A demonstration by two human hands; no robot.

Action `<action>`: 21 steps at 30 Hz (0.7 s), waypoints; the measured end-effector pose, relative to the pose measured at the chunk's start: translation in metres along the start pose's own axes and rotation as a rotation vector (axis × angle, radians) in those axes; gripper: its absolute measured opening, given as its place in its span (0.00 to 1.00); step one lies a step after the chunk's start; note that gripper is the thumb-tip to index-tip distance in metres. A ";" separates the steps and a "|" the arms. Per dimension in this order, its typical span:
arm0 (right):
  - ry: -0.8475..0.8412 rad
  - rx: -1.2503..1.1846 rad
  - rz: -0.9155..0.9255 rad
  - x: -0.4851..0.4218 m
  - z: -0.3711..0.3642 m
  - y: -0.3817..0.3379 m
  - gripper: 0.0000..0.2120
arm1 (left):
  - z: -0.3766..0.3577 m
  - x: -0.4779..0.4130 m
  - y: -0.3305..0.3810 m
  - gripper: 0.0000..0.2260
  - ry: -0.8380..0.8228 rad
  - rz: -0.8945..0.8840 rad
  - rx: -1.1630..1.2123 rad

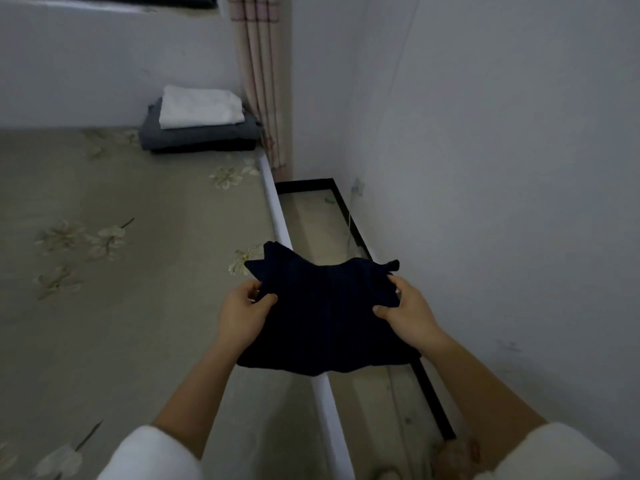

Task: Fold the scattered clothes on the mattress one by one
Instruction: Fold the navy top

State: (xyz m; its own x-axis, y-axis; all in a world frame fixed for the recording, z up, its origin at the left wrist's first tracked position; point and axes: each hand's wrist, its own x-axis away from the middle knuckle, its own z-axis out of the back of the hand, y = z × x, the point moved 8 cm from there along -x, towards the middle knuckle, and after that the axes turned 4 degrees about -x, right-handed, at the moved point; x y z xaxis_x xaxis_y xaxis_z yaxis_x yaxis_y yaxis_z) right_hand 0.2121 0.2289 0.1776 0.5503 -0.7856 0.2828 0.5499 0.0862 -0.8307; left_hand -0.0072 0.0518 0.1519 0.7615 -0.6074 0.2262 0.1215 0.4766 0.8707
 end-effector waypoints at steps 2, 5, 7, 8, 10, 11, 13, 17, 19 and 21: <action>-0.041 0.016 0.001 -0.035 0.015 0.004 0.28 | -0.020 -0.014 0.010 0.01 0.046 0.022 0.008; -0.113 0.013 0.004 -0.086 0.038 0.008 0.28 | -0.049 -0.032 0.030 0.03 0.110 0.039 0.011; -0.169 0.027 0.039 -0.113 0.055 0.006 0.26 | -0.067 -0.041 0.044 0.04 0.171 0.061 0.013; -0.193 0.035 0.060 -0.124 0.066 0.006 0.26 | -0.076 -0.043 0.052 0.04 0.199 0.070 0.022; -0.227 0.060 0.113 -0.144 0.090 0.002 0.25 | -0.096 -0.049 0.072 0.02 0.258 0.072 0.042; -0.234 0.080 0.144 -0.155 0.102 0.000 0.25 | -0.106 -0.052 0.081 0.02 0.281 0.071 0.042; -0.230 0.113 0.197 -0.181 0.123 -0.006 0.24 | -0.123 -0.059 0.098 0.03 0.313 0.073 0.026; -0.253 0.103 0.268 -0.227 0.137 -0.021 0.23 | -0.137 -0.084 0.120 0.04 0.345 0.068 -0.005; -0.282 0.080 0.289 -0.247 0.133 -0.030 0.22 | -0.134 -0.100 0.129 0.03 0.378 0.067 -0.011; -0.308 0.066 0.302 -0.268 0.125 -0.039 0.21 | -0.125 -0.118 0.138 0.03 0.410 0.057 -0.038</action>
State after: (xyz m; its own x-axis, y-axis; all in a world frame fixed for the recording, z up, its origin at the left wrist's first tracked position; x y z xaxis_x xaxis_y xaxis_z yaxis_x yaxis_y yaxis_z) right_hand 0.1219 0.5122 0.1939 0.8490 -0.5003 0.1700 0.3690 0.3310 -0.8685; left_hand -0.0007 0.2686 0.1907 0.9572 -0.2799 0.0739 0.0898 0.5298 0.8434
